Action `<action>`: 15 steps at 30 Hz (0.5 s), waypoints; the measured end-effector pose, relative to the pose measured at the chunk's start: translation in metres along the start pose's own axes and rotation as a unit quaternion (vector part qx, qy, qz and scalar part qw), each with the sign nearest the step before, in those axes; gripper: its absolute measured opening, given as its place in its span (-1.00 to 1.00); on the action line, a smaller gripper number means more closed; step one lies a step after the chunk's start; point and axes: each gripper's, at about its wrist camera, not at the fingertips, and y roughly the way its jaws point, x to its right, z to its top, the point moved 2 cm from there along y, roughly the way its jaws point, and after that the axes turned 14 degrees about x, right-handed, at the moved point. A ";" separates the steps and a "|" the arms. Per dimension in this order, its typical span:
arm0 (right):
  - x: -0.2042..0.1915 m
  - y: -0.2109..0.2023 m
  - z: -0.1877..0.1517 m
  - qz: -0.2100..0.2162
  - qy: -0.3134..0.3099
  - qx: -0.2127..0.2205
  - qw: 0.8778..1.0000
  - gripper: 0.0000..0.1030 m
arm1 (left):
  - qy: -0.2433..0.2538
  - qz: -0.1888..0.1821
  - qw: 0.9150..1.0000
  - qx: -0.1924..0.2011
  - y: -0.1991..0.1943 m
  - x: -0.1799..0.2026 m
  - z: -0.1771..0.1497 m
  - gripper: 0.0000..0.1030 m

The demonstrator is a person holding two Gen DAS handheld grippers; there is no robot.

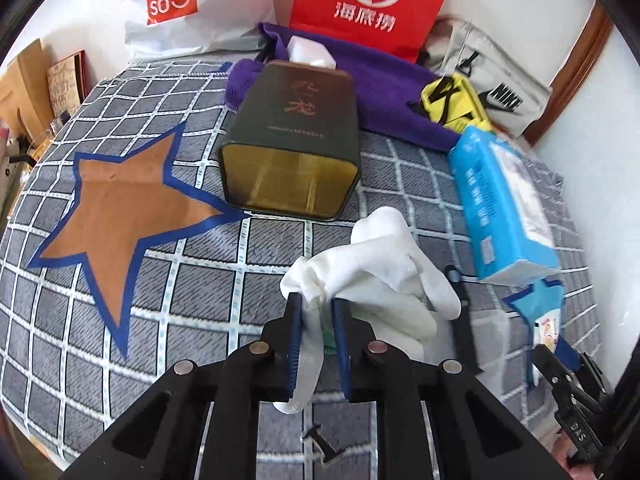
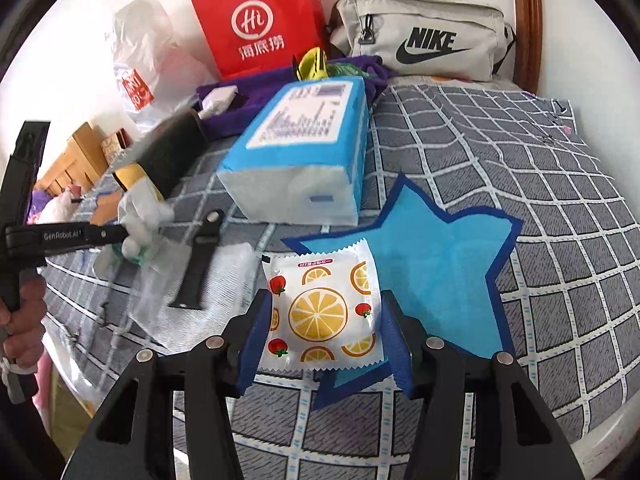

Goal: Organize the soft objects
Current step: 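Grasp and lift the orange-print packet with the right tool while the left tool grasps the white glove, then carry the orange-print packet and white glove over the purple towel with both tools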

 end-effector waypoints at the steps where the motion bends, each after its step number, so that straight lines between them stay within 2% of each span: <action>1: -0.001 -0.004 0.003 0.001 0.000 0.004 1.000 0.03 | -0.002 -0.002 1.000 0.003 -0.004 0.000 0.001 -0.71; 15: -0.028 -0.054 0.047 0.019 -0.022 0.057 0.998 0.03 | -0.022 -0.010 0.997 0.076 -0.078 -0.005 0.034 -0.71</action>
